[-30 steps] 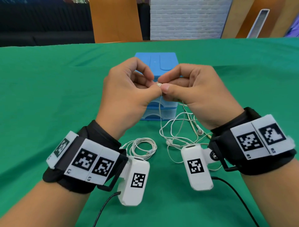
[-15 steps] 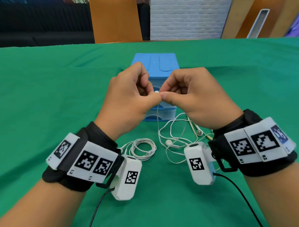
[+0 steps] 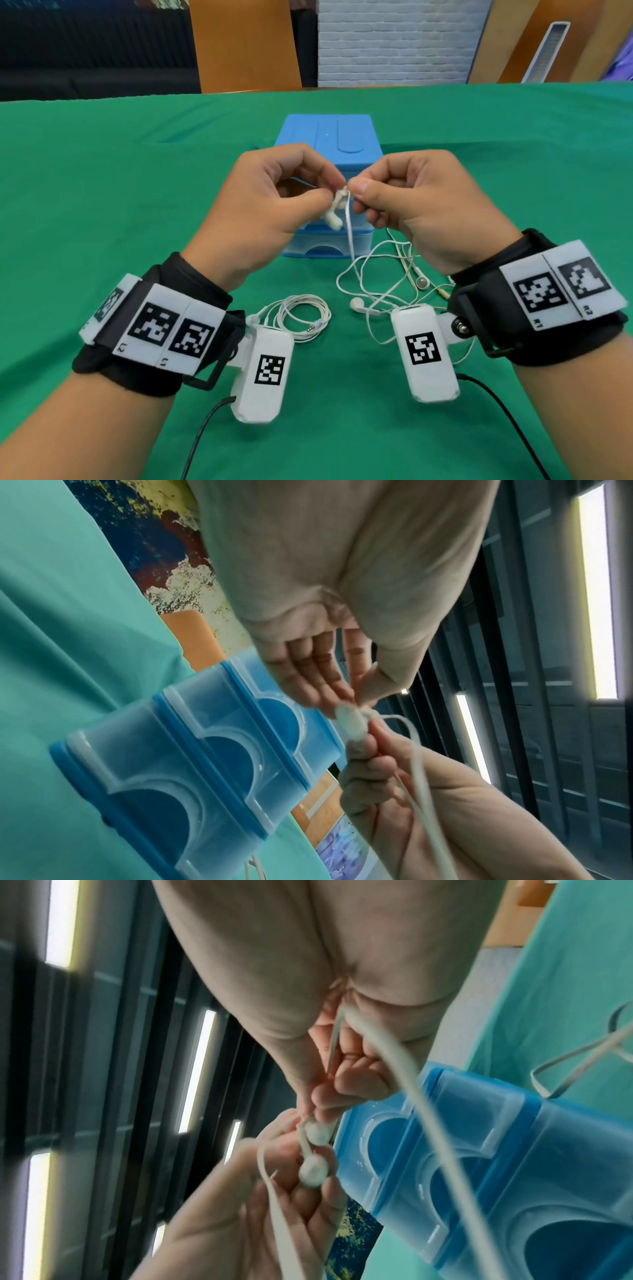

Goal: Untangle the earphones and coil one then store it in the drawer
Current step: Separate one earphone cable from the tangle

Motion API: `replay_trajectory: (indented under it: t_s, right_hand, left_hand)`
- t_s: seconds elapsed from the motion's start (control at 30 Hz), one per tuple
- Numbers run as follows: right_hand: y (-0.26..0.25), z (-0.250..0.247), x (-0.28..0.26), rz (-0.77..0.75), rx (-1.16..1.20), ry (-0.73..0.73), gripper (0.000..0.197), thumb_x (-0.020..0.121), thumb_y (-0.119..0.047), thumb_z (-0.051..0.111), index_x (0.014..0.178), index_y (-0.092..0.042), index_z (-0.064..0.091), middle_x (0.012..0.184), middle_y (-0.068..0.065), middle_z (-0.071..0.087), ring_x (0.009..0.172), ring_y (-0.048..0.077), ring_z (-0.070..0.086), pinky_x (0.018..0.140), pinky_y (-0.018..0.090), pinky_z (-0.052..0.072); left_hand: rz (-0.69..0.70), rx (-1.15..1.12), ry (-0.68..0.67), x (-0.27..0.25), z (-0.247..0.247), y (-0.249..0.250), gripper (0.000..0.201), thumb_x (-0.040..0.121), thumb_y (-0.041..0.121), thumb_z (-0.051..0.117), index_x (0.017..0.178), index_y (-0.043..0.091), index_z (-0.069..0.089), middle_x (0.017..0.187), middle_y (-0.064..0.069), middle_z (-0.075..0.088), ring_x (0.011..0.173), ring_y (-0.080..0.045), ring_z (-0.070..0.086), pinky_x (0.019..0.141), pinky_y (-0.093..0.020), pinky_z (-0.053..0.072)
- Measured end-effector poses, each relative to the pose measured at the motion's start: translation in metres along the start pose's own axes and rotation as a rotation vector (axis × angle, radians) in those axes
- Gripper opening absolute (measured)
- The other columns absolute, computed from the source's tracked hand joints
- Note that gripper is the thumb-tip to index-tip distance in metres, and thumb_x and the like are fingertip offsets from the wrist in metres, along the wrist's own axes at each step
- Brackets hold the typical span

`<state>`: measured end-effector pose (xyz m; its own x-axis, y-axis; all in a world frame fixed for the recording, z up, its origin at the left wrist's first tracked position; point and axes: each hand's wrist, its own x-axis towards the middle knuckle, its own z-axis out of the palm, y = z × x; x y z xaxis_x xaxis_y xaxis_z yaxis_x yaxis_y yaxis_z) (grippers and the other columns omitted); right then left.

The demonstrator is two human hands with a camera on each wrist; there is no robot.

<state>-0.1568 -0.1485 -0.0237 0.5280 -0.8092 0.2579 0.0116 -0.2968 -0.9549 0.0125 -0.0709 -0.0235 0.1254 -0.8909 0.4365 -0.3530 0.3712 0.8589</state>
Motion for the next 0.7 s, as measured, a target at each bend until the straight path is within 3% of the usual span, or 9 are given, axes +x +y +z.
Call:
replay_trajectory:
  t_s: [0.1, 0.27, 0.33, 0.43, 0.57, 0.7]
  right_hand:
    - [-0.0029, -0.0017, 0.0003, 0.043, 0.102, 0.01, 0.011, 0.09, -0.005, 0.068, 0.079, -0.006, 0.067, 0.072, 0.012, 0.067, 0.057, 0.014, 0.053, 0.06, 0.024, 0.044]
    - [-0.0071, -0.004, -0.002, 0.125, 0.251, -0.046, 0.011, 0.087, -0.012, 0.067, 0.079, -0.004, 0.066, 0.071, 0.008, 0.065, 0.06, 0.012, 0.052, 0.058, 0.019, 0.045]
    - [-0.008, -0.0047, -0.002, 0.17, 0.303, -0.067, 0.013, 0.086, -0.013, 0.065, 0.077, -0.004, 0.064, 0.065, 0.004, 0.064, 0.056, 0.01, 0.051, 0.055, 0.017, 0.045]
    - [-0.0078, -0.0052, -0.0019, 0.228, 0.375, -0.079, 0.012, 0.084, -0.011, 0.065, 0.076, -0.002, 0.063, 0.062, 0.004, 0.062, 0.05, 0.007, 0.05, 0.052, 0.015, 0.044]
    - [-0.0063, -0.0043, -0.0037, 0.281, 0.384, -0.098, 0.012, 0.072, -0.014, 0.066, 0.075, -0.003, 0.064, 0.06, 0.004, 0.06, 0.051, 0.008, 0.048, 0.052, 0.015, 0.041]
    - [-0.005, -0.0044, -0.0037, 0.252, 0.347, -0.078, 0.012, 0.075, -0.014, 0.068, 0.075, -0.002, 0.065, 0.062, 0.005, 0.061, 0.05, 0.007, 0.05, 0.052, 0.016, 0.041]
  left_hand:
    - [0.028, -0.019, -0.016, -0.0001, -0.0009, 0.0003, 0.013, 0.086, -0.006, 0.071, 0.092, 0.005, 0.071, 0.089, -0.011, 0.075, 0.071, -0.013, 0.07, 0.069, -0.025, 0.055]
    - [0.124, 0.041, -0.025, -0.0001, -0.0015, 0.0021, 0.011, 0.086, 0.001, 0.076, 0.094, 0.002, 0.069, 0.09, -0.015, 0.075, 0.079, -0.025, 0.075, 0.076, -0.035, 0.061]
    - [0.166, 0.081, -0.042, -0.0004, -0.001, 0.0022, 0.013, 0.087, 0.005, 0.076, 0.095, 0.0, 0.067, 0.09, -0.014, 0.074, 0.081, -0.026, 0.074, 0.076, -0.034, 0.059]
    - [0.232, 0.162, -0.083, -0.0003, -0.001, 0.0021, 0.012, 0.089, 0.006, 0.074, 0.095, -0.001, 0.065, 0.091, -0.01, 0.071, 0.08, -0.018, 0.07, 0.077, -0.027, 0.055]
    - [0.286, 0.26, -0.158, 0.0006, -0.0031, 0.0012, 0.011, 0.091, 0.01, 0.071, 0.094, 0.002, 0.064, 0.092, -0.008, 0.068, 0.081, -0.02, 0.067, 0.077, -0.031, 0.056]
    - [0.239, 0.242, -0.178, 0.0004, -0.0011, -0.0026, 0.007, 0.092, 0.008, 0.066, 0.094, 0.002, 0.062, 0.091, -0.009, 0.067, 0.081, -0.023, 0.067, 0.076, -0.036, 0.056]
